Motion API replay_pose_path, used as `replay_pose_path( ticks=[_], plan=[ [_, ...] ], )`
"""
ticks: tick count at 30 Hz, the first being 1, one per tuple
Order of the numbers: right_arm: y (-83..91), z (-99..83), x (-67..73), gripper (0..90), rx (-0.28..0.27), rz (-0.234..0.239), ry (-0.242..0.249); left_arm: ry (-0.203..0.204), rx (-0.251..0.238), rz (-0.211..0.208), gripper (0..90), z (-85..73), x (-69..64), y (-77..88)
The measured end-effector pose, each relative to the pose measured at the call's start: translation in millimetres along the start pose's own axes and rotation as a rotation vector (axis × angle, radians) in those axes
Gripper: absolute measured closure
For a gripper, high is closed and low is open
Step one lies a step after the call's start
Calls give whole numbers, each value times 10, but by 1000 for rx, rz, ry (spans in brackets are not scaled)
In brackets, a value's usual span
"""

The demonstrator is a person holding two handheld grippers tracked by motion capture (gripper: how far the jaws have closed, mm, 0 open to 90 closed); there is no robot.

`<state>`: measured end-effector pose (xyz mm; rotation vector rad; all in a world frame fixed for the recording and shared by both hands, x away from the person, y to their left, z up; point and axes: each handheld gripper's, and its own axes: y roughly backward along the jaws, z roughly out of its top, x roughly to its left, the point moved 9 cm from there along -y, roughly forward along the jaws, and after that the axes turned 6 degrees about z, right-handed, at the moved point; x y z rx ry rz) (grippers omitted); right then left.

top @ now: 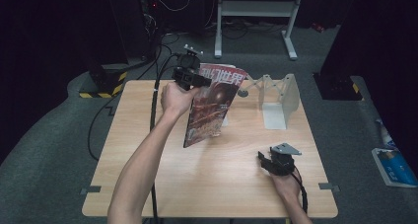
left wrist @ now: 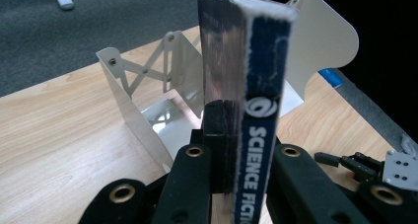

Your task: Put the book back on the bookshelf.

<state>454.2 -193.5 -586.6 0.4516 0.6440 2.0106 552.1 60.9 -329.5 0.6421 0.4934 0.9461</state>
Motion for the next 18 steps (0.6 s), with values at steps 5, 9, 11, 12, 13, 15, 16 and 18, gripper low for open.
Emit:
replay_pose_path(
  ticks=[5, 9, 11, 12, 13, 15, 16, 18],
  plan=[
    [0, -1, 1, 445, 1, -2, 5, 30, -22, -6, 832, 23, 63, 24],
    [-1, -1, 2, 444, 0, -4, 5, 52, -40, -1, 833, 40, 116, 17],
    [-2, -1, 2, 444, 0, -5, 5, 65, -50, 5, 833, 50, 134, 9],
    [-2, -1, 3, 444, 0, -5, 6, 64, -55, 13, 833, 55, 152, 5],
    [-2, -1, 3, 444, 0, -5, 6, 76, -66, 17, 834, 66, 166, -3],
    [-1, -1, 4, 444, 0, -5, 5, 87, -78, 22, 834, 78, 188, -11],
    [0, -3, 5, 444, 1, -4, 3, 95, -84, 24, 834, 82, 198, -16],
    [0, -1, 3, 444, 0, -3, 6, 104, -93, 30, 834, 88, 221, -27]
  ],
)
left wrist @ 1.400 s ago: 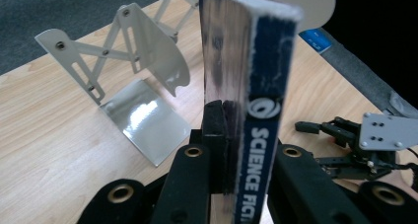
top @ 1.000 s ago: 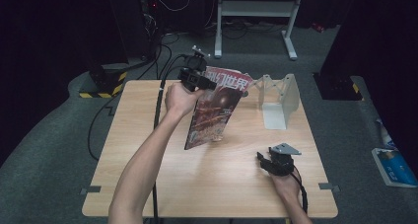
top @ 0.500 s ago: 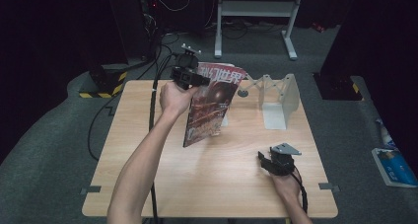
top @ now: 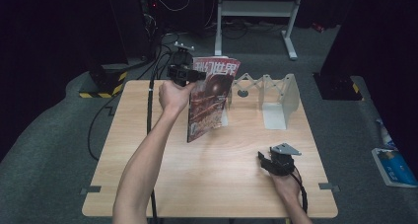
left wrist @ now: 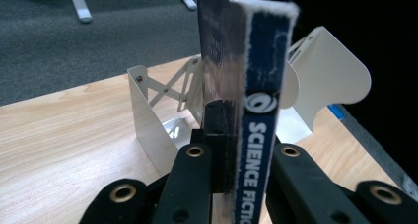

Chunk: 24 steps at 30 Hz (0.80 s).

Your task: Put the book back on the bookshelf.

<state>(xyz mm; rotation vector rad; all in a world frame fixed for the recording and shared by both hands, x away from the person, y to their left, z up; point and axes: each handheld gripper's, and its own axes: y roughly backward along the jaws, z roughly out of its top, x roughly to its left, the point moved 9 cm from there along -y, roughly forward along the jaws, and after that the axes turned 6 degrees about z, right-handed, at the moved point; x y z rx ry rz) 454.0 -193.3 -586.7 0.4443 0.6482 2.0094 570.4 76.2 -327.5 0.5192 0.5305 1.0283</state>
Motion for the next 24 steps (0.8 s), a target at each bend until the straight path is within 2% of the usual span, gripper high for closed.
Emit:
replay_pose_path(
  ticks=[12, 15, 21, 24],
  plan=[
    [0, 0, 2, 445, -2, -1, 1, 56, -58, 35, 835, 18, 85, -157],
    [1, 0, 3, 445, -3, 0, 0, 54, -63, 44, 835, 28, 75, -193],
    [2, 0, 3, 445, -3, 3, -2, 73, -38, 41, 832, 28, 66, -276],
    [2, 0, 2, 444, -3, 3, -2, 42, -7, 57, 831, 12, 53, -309]
  ],
)
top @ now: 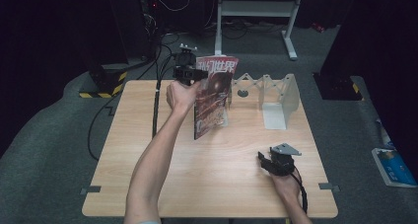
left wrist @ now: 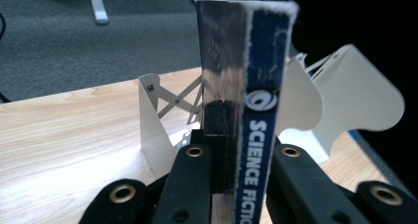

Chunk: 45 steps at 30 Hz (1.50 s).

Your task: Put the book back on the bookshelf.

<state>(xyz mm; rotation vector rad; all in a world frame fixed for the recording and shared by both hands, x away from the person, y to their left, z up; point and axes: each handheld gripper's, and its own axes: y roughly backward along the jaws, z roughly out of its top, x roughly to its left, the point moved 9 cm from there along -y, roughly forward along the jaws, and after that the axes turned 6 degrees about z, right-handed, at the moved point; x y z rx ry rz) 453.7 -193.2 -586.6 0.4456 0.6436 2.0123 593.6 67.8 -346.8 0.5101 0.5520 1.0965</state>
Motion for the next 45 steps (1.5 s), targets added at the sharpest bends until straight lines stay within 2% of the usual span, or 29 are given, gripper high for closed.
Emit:
replay_pose_path(
  ticks=[2, 7, 12, 18, 24, 36, 38, 41, 45],
  plan=[
    [-3, -1, 3, 444, 1, -3, 8, -23, 19, 15, 830, -2, 1, -20],
    [-4, -2, 6, 444, 1, -3, 10, -24, 48, 14, 828, 21, -7, -56],
    [-4, -1, 6, 444, 1, -4, 11, -19, 48, 10, 827, 44, -16, -84],
    [-4, -1, 7, 443, 1, -2, 10, 9, 3, 20, 832, 88, 30, -129],
    [-4, -1, 6, 443, 1, -2, 11, 14, -44, 15, 834, 133, -7, -146],
    [-5, -2, 10, 440, 2, -3, 12, 39, -89, 22, 833, 72, 42, -285],
    [-5, -2, 10, 440, 2, -4, 12, 25, -93, 16, 831, 63, 34, -285],
    [-7, -1, 10, 439, 1, -4, 12, -18, -90, 19, 827, 50, -5, -272],
    [-6, -2, 12, 440, 1, -4, 10, -36, -63, 26, 822, 24, -18, -271]
  ],
)
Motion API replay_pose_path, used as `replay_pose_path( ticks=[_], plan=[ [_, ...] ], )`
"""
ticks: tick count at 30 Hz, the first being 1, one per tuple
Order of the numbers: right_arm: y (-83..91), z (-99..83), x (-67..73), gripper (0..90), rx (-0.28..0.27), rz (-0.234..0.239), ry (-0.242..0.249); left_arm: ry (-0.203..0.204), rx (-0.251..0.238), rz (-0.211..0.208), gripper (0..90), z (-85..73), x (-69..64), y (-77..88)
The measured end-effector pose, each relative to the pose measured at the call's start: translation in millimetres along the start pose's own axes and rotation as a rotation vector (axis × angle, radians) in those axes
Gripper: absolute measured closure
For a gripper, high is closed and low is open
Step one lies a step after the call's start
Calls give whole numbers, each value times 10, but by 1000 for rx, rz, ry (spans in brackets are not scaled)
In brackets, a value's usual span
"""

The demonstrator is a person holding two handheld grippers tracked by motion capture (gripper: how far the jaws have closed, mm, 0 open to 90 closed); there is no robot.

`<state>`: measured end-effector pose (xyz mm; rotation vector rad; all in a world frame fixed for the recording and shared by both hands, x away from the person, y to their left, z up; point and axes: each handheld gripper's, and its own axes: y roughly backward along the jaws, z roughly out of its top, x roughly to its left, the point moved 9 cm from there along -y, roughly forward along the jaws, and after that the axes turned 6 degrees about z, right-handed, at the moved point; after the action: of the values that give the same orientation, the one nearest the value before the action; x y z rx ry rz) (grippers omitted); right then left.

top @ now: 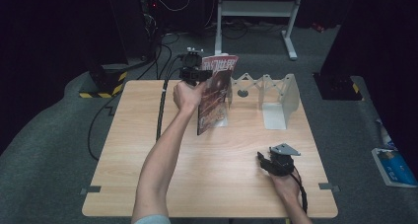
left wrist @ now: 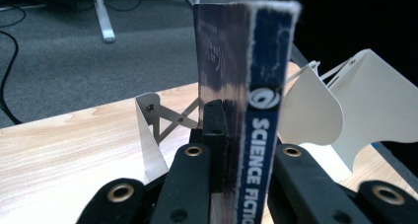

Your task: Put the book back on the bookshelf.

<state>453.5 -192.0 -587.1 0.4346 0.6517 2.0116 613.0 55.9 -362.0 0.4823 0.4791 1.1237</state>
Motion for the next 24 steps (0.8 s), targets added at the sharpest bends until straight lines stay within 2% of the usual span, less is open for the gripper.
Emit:
replay_pose_path(
  ticks=[5, 20, 24],
  plan=[
    [0, 1, -2, 439, 0, 0, 3, -18, 26, 1, 818, -27, 0, 12],
    [-1, 0, 3, 438, 0, 1, -2, -3, 146, -27, 814, -133, 58, 67],
    [-1, 0, 3, 437, 0, 0, 0, -12, 170, -29, 813, -159, 58, 89]
  ],
)
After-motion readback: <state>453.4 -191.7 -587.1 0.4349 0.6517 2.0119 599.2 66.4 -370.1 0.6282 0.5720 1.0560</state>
